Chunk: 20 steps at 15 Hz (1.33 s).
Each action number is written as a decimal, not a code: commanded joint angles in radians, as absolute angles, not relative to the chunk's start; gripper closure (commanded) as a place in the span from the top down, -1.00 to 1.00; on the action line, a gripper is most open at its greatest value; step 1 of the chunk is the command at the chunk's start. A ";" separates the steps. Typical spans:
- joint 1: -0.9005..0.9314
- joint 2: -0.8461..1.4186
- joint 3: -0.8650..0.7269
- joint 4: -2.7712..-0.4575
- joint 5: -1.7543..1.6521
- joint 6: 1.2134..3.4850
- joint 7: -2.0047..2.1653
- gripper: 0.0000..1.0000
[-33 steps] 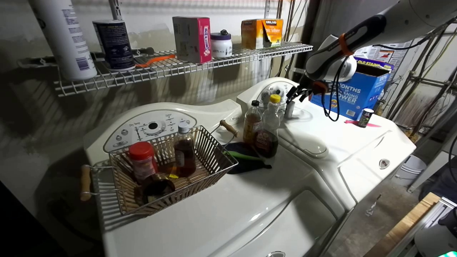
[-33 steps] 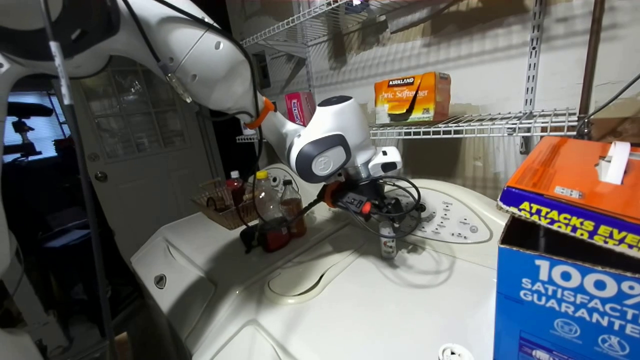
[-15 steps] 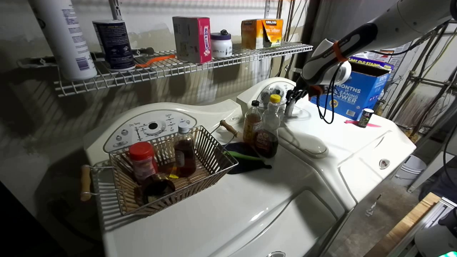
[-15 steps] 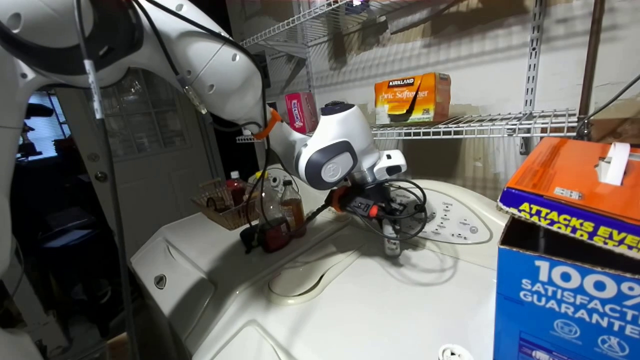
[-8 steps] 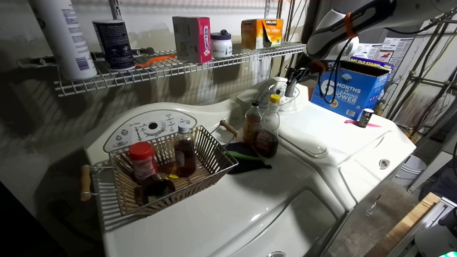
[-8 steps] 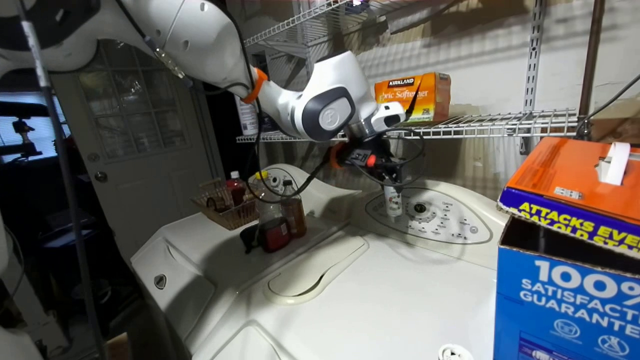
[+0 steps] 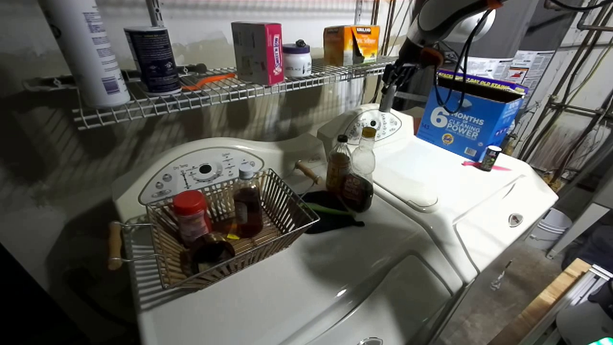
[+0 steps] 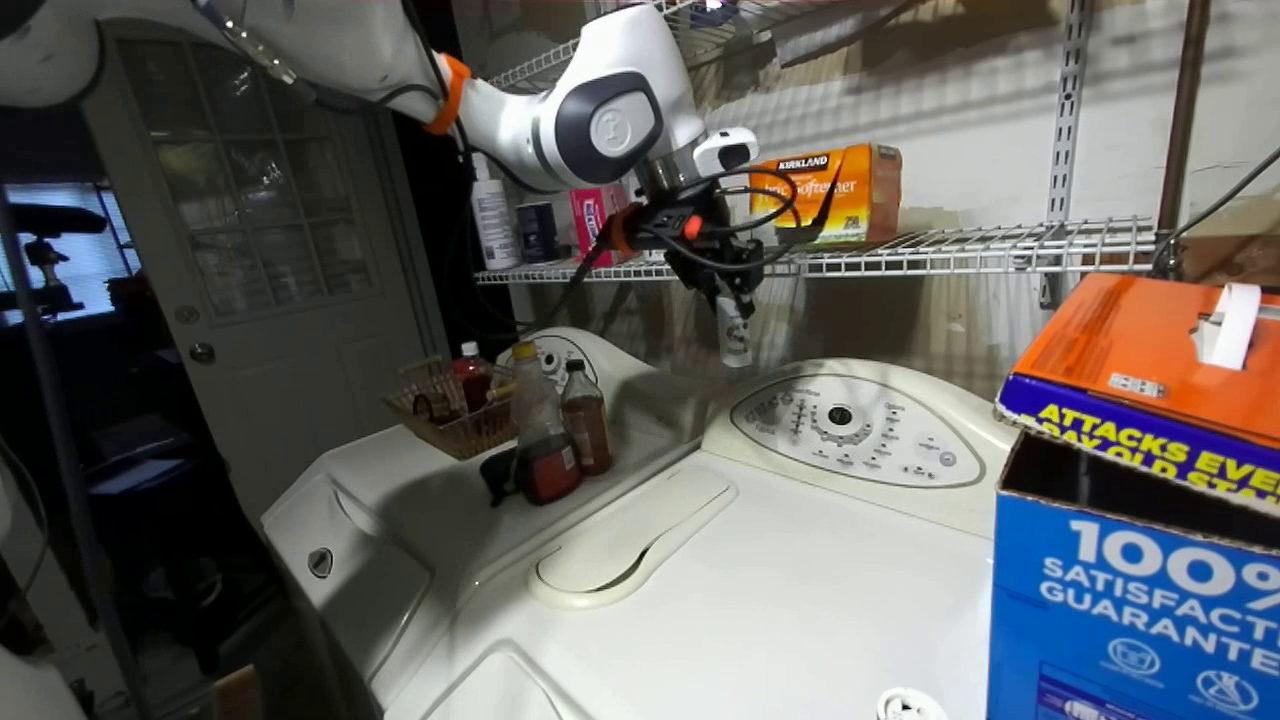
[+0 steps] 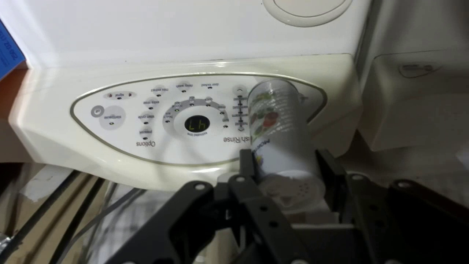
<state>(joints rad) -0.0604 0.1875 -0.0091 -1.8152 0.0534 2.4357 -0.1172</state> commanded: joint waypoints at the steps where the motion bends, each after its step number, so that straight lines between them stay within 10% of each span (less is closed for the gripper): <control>1: -0.050 0.173 -0.007 -1.814 0.054 2.431 -0.121 -0.59; 2: -0.045 0.164 -0.005 -1.815 0.053 2.431 -0.120 -0.09; 8: -0.048 0.174 -0.009 -1.816 0.053 2.431 -0.120 -0.09; 9: -0.048 0.174 -0.009 -1.816 0.053 2.431 -0.120 -0.59; 20: 0.020 0.230 0.080 -1.435 0.087 2.276 -0.253 -0.59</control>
